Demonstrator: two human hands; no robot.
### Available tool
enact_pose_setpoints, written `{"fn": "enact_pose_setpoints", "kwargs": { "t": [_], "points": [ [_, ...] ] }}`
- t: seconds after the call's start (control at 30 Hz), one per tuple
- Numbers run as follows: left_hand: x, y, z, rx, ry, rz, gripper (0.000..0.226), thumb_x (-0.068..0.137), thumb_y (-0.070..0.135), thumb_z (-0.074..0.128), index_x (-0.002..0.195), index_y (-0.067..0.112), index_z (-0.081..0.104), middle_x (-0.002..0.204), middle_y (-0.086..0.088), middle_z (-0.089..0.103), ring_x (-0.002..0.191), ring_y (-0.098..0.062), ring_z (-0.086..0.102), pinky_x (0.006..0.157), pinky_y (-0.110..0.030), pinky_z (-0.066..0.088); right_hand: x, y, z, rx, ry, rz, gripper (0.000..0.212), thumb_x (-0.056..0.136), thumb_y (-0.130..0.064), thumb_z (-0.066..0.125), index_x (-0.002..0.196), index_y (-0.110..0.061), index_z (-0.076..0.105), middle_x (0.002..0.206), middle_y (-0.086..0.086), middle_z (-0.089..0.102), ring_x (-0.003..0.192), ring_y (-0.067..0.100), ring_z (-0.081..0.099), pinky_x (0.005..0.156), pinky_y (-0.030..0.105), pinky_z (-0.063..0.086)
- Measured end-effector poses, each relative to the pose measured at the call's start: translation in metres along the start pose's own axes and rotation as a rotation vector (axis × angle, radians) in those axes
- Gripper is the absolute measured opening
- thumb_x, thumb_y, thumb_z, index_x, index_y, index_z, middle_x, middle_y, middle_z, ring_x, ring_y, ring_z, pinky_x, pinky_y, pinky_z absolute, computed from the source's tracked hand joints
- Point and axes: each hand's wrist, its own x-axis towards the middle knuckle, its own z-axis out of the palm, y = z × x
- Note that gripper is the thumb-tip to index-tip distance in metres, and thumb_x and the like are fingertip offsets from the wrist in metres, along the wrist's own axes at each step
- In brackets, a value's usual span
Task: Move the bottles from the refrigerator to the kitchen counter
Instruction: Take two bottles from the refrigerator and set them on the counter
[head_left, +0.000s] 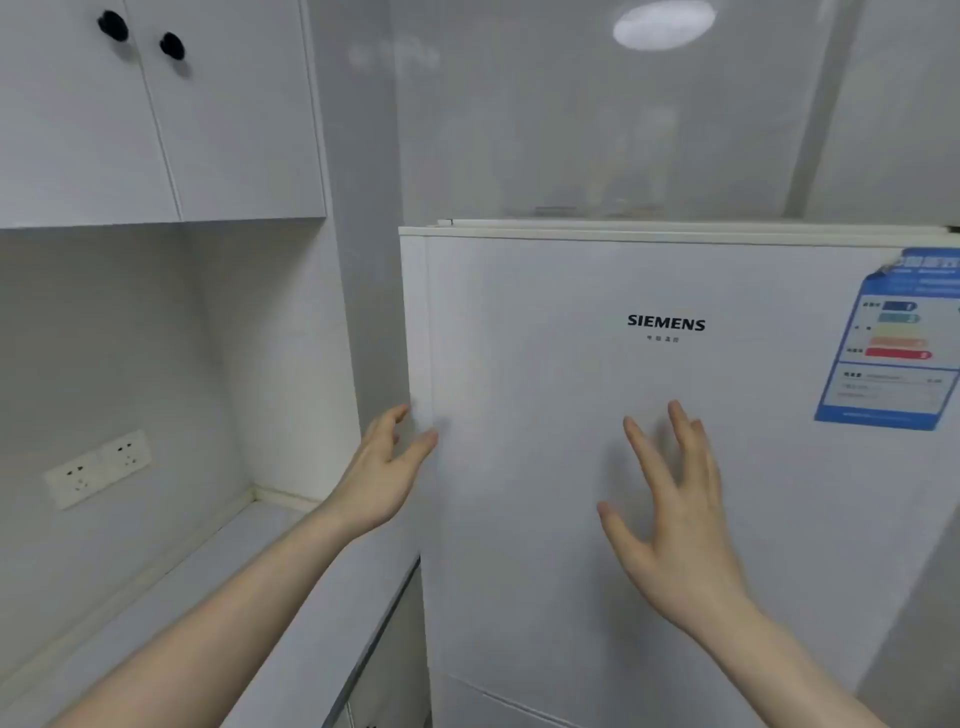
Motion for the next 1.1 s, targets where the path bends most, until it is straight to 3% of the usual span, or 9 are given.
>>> {"fn": "enact_pose_setpoints", "kwargs": {
  "t": [0.1,0.2,0.27,0.33,0.47,0.6,0.77,0.97,1.1],
  "points": [
    [0.026,-0.004,0.007,-0.158,0.005,0.001,0.073,0.087,0.072,0.054,0.144,0.033,0.032,0.15,0.009,0.041,0.139,-0.011,0.042,0.114,-0.037,0.037,0.011,0.002,0.016,-0.072,0.068,0.031,0.091,0.086,-0.026,0.079,0.162,-0.031,0.03,0.174,-0.001,-0.004,0.161,0.027,-0.005,0.127,0.048,0.014],
    [0.049,-0.006,0.017,-0.312,0.05,-0.002,0.065,0.099,0.05,0.059,0.147,0.023,0.027,0.141,0.006,0.047,0.124,-0.008,0.052,0.094,-0.02,0.041,0.016,0.005,0.032,-0.154,0.101,0.052,0.092,0.085,-0.027,0.08,0.163,-0.027,0.031,0.175,0.003,-0.003,0.161,0.031,-0.005,0.125,0.062,0.02],
    [0.06,-0.008,0.02,-0.334,0.072,0.007,0.053,0.101,0.044,0.057,0.145,0.02,0.036,0.132,0.007,0.057,0.119,-0.01,0.058,0.086,-0.019,0.042,0.016,0.007,0.037,-0.2,0.1,0.056,0.094,0.085,-0.028,0.08,0.163,-0.026,0.029,0.174,0.004,-0.006,0.16,0.033,-0.008,0.124,0.064,0.018],
    [0.066,-0.014,0.023,-0.343,0.063,0.007,0.035,0.103,0.041,0.055,0.13,0.018,0.051,0.117,0.008,0.065,0.116,-0.016,0.062,0.084,-0.023,0.046,0.014,0.009,0.042,-0.242,0.092,0.06,0.098,0.084,-0.029,0.08,0.165,-0.025,0.024,0.174,0.006,-0.009,0.16,0.035,-0.011,0.125,0.063,0.014],
    [0.076,-0.023,0.031,-0.456,0.036,-0.055,0.025,0.104,0.044,0.053,0.115,0.022,0.055,0.116,0.003,0.068,0.113,-0.018,0.065,0.104,-0.046,0.05,0.014,0.011,0.046,-0.299,0.073,0.062,0.106,0.084,-0.032,0.081,0.166,-0.025,0.016,0.173,0.007,-0.015,0.159,0.036,-0.015,0.125,0.062,0.01],
    [0.078,-0.021,0.033,-0.489,0.043,-0.093,0.034,0.097,0.055,0.053,0.112,0.026,0.056,0.118,0.002,0.068,0.111,-0.018,0.066,0.104,-0.05,0.05,0.014,0.008,0.046,-0.308,0.057,0.074,0.107,0.085,-0.035,0.079,0.167,-0.026,0.011,0.173,0.006,-0.019,0.158,0.035,-0.019,0.125,0.062,0.008],
    [0.061,-0.018,0.028,-0.469,0.088,-0.099,0.037,0.097,0.054,0.053,0.11,0.019,0.054,0.113,0.0,0.069,0.109,-0.019,0.066,0.102,-0.047,0.05,0.008,0.004,0.041,-0.294,0.029,0.065,0.107,0.087,-0.037,0.077,0.167,-0.024,0.007,0.172,0.01,-0.02,0.157,0.038,-0.021,0.124,0.065,0.008],
    [0.02,-0.01,0.019,-0.437,0.163,-0.092,0.028,0.105,0.043,0.051,0.092,0.018,0.045,0.087,0.007,0.053,0.083,-0.013,0.055,0.073,-0.032,0.042,-0.008,0.003,0.024,-0.231,0.006,0.024,0.106,0.087,-0.035,0.078,0.167,-0.024,0.01,0.172,0.008,-0.019,0.158,0.036,-0.02,0.124,0.065,0.01],
    [-0.015,-0.007,0.01,-0.408,0.175,-0.105,0.047,0.087,0.062,0.05,0.1,0.016,0.046,0.094,0.004,0.057,0.089,-0.016,0.059,0.081,-0.037,0.044,-0.023,-0.003,0.01,-0.166,-0.028,0.008,0.106,0.088,-0.034,0.077,0.167,-0.026,0.007,0.172,0.005,-0.022,0.157,0.033,-0.023,0.125,0.064,0.009]
  ]
}}
